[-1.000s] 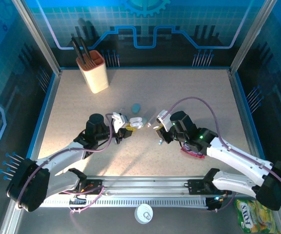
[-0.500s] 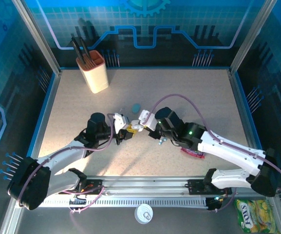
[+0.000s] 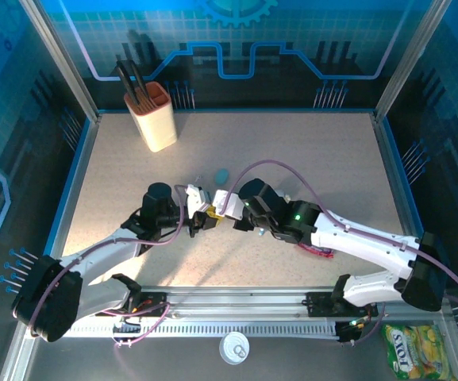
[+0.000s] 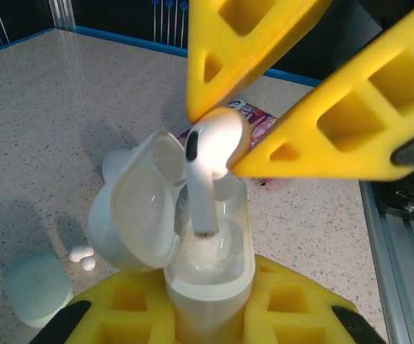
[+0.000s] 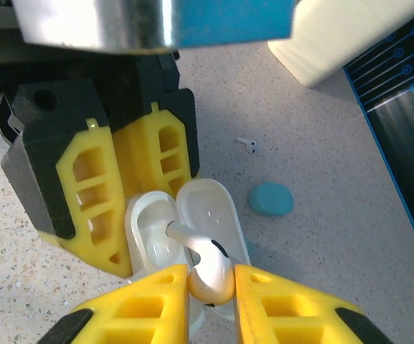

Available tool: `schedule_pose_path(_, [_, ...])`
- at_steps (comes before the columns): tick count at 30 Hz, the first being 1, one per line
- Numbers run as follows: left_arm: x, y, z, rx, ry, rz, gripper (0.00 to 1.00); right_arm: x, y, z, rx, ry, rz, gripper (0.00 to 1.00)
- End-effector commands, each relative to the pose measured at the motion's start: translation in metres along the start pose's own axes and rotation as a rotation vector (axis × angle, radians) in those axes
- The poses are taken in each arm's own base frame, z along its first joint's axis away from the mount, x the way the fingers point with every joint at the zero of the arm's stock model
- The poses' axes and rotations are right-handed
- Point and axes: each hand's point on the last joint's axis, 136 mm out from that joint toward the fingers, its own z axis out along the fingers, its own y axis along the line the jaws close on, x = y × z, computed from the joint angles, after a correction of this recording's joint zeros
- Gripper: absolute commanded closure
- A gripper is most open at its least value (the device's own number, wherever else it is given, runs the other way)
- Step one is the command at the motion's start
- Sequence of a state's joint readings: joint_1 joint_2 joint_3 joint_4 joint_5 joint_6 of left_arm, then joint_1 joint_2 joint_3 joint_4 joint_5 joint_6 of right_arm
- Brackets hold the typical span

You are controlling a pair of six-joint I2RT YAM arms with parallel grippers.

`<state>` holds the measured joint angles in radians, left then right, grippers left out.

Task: Insert the wireless bluetooth earbuds into the charging case

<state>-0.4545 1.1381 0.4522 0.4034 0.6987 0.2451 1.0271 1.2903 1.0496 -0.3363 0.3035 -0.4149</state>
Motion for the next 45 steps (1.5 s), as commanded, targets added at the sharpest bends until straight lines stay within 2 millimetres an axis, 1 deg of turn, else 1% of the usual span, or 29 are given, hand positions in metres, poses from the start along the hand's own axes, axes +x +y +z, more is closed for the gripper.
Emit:
schedule_pose_path(1, [-0.017, -0.006, -0.001, 0.039, -0.03, 0.036, 0.93, -0.015, 0.001, 0.0, -0.005, -0.027, -0.045, 0.8])
schedule_pose_path(9, [-0.018, -0.006, -0.002, 0.039, -0.033, 0.032, 0.93, -0.011, 0.009, 0.007, -0.008, 0.007, -0.096, 0.8])
schedule_pose_path(17, [-0.021, -0.007, -0.002, 0.045, -0.039, 0.037, 0.93, -0.01, 0.024, 0.014, -0.056, 0.034, -0.142, 0.8])
schedule_pose_path(19, [-0.021, -0.007, -0.001, 0.048, -0.041, 0.037, 0.94, -0.011, 0.027, 0.016, -0.072, 0.03, -0.139, 0.77])
schedule_pose_path(21, [-0.021, -0.007, -0.001, 0.047, -0.041, 0.037, 0.94, -0.013, 0.028, 0.016, -0.081, 0.018, -0.129, 0.72])
schedule_pose_path(24, [-0.02, -0.006, -0.002, 0.042, -0.038, 0.033, 0.94, -0.014, 0.023, 0.013, -0.063, 0.011, -0.108, 0.68])
schedule_pose_path(26, [-0.02, -0.006, -0.002, 0.04, -0.034, 0.029, 0.95, -0.015, 0.018, 0.007, -0.06, -0.01, -0.075, 0.66])
schedule_pose_path(28, [-0.021, -0.005, -0.002, 0.039, -0.036, 0.025, 0.95, -0.018, 0.012, -0.001, -0.06, -0.044, -0.028, 0.63])
schedule_pose_path(30, [-0.021, -0.004, -0.002, 0.039, -0.036, 0.022, 0.95, -0.019, 0.01, -0.009, -0.077, -0.078, 0.017, 0.59])
schedule_pose_path(34, [-0.022, -0.002, -0.001, 0.041, -0.042, 0.018, 0.95, -0.021, 0.001, -0.027, -0.109, -0.161, 0.134, 0.57])
schedule_pose_path(37, [-0.024, -0.001, -0.002, 0.039, -0.048, 0.02, 0.95, -0.023, -0.009, -0.038, -0.13, -0.227, 0.239, 0.57])
schedule_pose_path(40, [-0.024, 0.001, -0.003, 0.037, -0.051, 0.023, 0.95, -0.021, -0.022, -0.044, -0.133, -0.267, 0.359, 0.57])
schedule_pose_path(42, [-0.024, 0.001, -0.004, 0.037, -0.056, 0.028, 0.95, -0.018, -0.028, -0.044, -0.138, -0.267, 0.409, 0.59])
schedule_pose_path(45, [-0.026, 0.0, -0.005, 0.042, -0.067, 0.036, 0.95, -0.016, -0.031, -0.04, -0.141, -0.253, 0.443, 0.61])
